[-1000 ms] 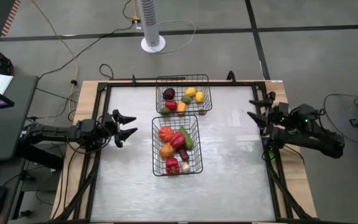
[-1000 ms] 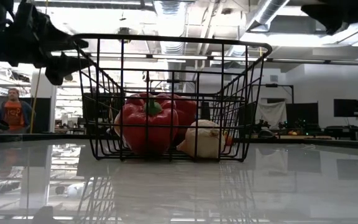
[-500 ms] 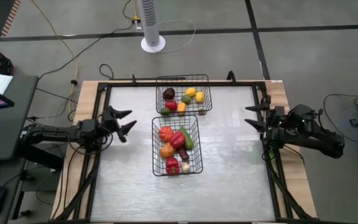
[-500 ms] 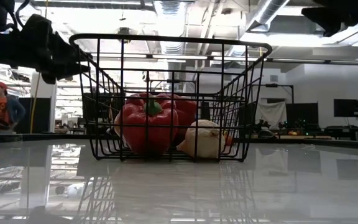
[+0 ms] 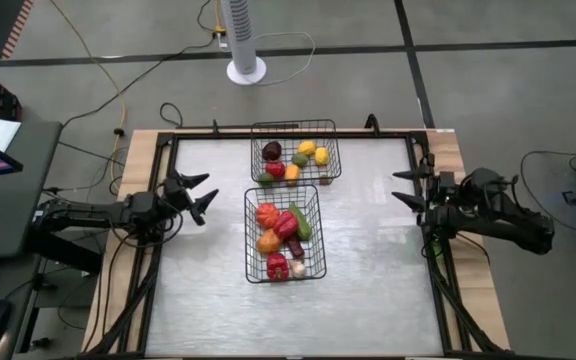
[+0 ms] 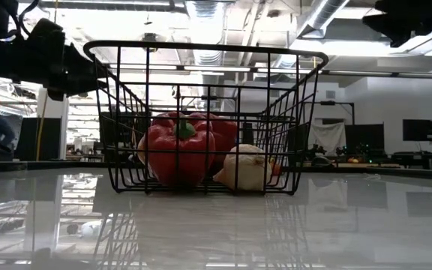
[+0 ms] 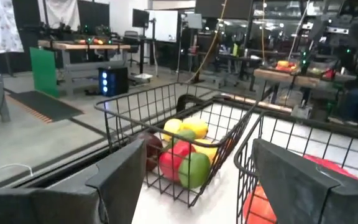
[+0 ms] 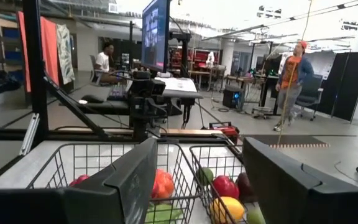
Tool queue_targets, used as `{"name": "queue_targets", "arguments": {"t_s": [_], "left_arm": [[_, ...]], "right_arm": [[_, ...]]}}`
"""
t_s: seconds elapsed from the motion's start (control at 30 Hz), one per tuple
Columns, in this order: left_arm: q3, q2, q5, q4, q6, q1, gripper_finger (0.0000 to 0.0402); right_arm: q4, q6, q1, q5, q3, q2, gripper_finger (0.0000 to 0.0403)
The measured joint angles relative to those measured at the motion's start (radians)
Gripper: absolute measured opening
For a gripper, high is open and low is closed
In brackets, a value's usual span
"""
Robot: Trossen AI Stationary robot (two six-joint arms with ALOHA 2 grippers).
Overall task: Sort produce into baskets
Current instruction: Return to Home Position
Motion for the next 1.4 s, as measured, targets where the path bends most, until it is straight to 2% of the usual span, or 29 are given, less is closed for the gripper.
{"name": "queue_targets", "arguments": {"t_s": [0.2,0.3,0.37,0.57,0.73,0.87,1.4], "left_arm": [[0.000,0.001,0.000,-0.070,0.002,0.000,0.0279],[0.000,0.002,-0.001,-0.069,0.004,0.000,0.0279],[0.000,0.002,-0.001,-0.069,-0.002,0.000,0.0279],[-0.001,0.002,-0.001,-0.068,0.004,0.000,0.0279],[-0.001,0.002,-0.001,-0.068,-0.001,0.000,0.0279],[-0.001,0.002,0.000,-0.068,-0.001,0.000,0.0279],[-0.001,0.002,0.000,-0.068,-0.001,0.000,0.0279]], "right_arm": [[-0.032,0.029,0.000,-0.007,0.000,0.000,0.0265],[-0.023,0.053,0.000,-0.053,-0.009,0.000,0.0265],[0.027,0.069,0.001,-0.079,-0.051,-0.001,0.0265],[0.196,0.097,0.000,-0.073,-0.235,0.000,0.0265],[0.184,0.197,0.000,-0.071,-0.311,0.000,0.0265],[0.092,0.267,0.000,-0.070,-0.318,0.001,0.0265],[0.091,0.299,0.000,-0.070,-0.317,0.014,0.0265]]}}
